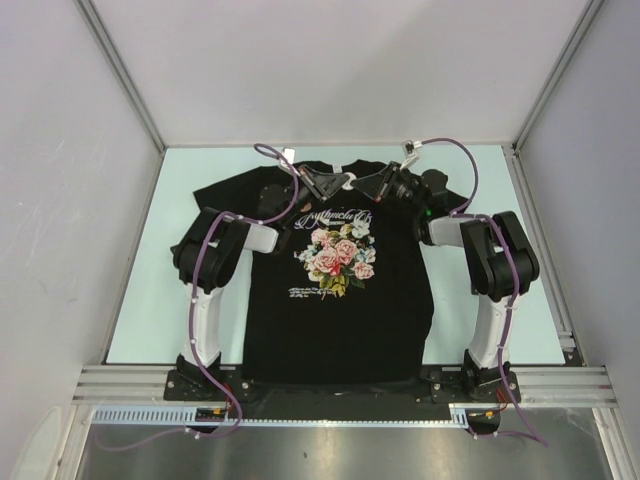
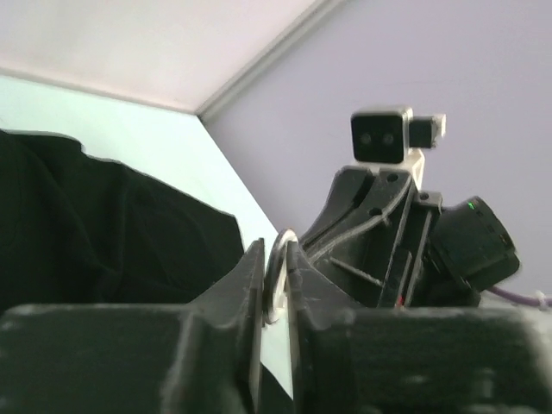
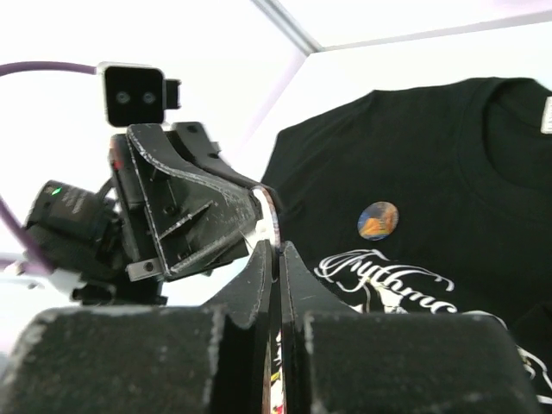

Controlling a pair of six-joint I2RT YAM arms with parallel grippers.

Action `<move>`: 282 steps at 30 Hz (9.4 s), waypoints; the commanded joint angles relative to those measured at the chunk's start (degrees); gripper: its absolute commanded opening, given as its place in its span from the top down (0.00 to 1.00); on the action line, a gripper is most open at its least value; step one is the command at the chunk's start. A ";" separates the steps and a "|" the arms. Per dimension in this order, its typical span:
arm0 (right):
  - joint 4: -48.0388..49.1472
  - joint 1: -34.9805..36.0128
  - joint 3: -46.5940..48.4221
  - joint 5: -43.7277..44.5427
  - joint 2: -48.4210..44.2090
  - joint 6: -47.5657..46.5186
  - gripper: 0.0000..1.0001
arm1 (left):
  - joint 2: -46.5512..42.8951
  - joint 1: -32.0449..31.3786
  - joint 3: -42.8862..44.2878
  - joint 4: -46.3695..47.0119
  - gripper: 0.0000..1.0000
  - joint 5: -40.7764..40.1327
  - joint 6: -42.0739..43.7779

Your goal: Remove the brooch from the garment

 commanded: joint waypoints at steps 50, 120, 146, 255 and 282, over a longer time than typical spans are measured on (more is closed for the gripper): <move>-0.89 -6.47 6.11 -24.84 3.47 -1.20 1.00 | 4.31 4.21 23.53 -31.72 0.55 42.67 13.89; 3.68 -2.60 5.23 -10.43 4.17 2.75 0.77 | -5.10 3.42 7.97 -13.08 1.00 23.07 4.39; 5.61 -4.45 2.68 -2.52 6.01 11.10 0.88 | -13.36 -0.45 5.69 -25.04 1.00 17.27 23.29; -17.06 -7.26 -0.48 -0.49 -10.42 -10.17 0.34 | -19.16 13.52 3.14 -124.09 1.00 -77.82 29.36; -14.43 -7.35 -0.48 -2.60 -9.28 -8.41 0.35 | -14.16 15.37 4.63 -121.64 1.00 -78.09 31.99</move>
